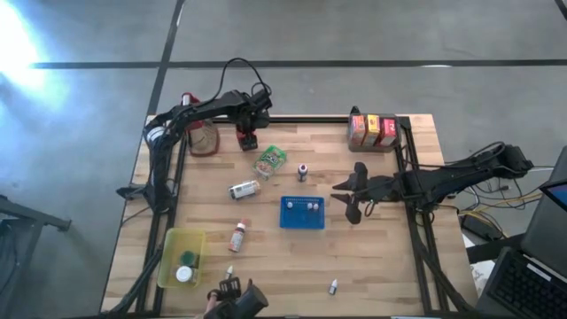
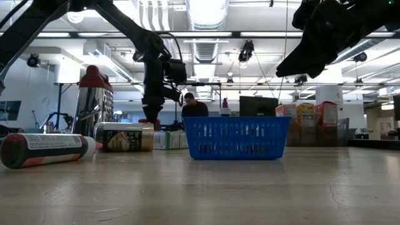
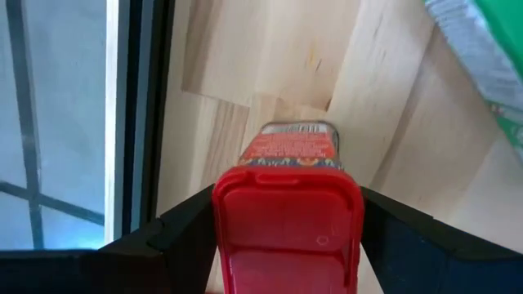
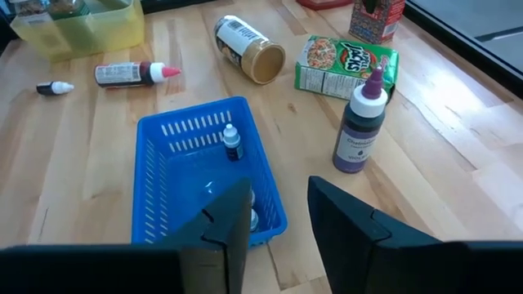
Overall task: Pick & Place Kitchen Items
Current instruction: Put the red seasoning can into the yellow bin
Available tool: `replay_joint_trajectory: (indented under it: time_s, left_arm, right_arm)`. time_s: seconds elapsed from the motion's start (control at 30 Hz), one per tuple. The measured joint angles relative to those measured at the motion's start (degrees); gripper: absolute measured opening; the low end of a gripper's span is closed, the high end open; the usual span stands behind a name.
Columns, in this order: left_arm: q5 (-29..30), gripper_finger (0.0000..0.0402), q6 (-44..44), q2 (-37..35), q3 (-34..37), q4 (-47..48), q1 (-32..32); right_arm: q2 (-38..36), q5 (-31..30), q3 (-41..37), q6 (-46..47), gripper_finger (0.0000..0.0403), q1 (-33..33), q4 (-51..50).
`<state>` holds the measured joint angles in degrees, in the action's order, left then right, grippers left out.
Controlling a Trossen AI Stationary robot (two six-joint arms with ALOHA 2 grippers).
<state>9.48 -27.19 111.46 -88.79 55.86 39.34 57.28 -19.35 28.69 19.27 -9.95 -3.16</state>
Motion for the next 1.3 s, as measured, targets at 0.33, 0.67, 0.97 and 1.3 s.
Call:
replay_joint_trajectory:
  time_s: [0.33, 0.67, 0.97, 1.3]
  left_arm:
    - [-2.0, 0.0235, 0.3, 0.0, 0.0, -1.9, 0.7]
    - [-2.0, 0.0241, 2.5, -0.1, 0.0, -1.7, 0.9]
    - [-2.7, 0.0222, 6.0, -0.2, 0.0, 0.2, 0.9]
    - [-9.4, 0.023, 14.5, -2.4, 0.0, 2.9, 0.5]
  right_arm:
    - [0.0, 0.0, 0.0, 0.0, 0.0098, 1.5, 0.0]
    - [0.0, 0.0, 0.0, -0.2, 0.0081, 1.9, 0.0]
    - [0.0, 0.2, 0.0, -0.9, 0.0085, 2.5, 0.0]
    - [0.0, 0.3, 0.0, -0.9, 0.0119, 2.5, 0.0]
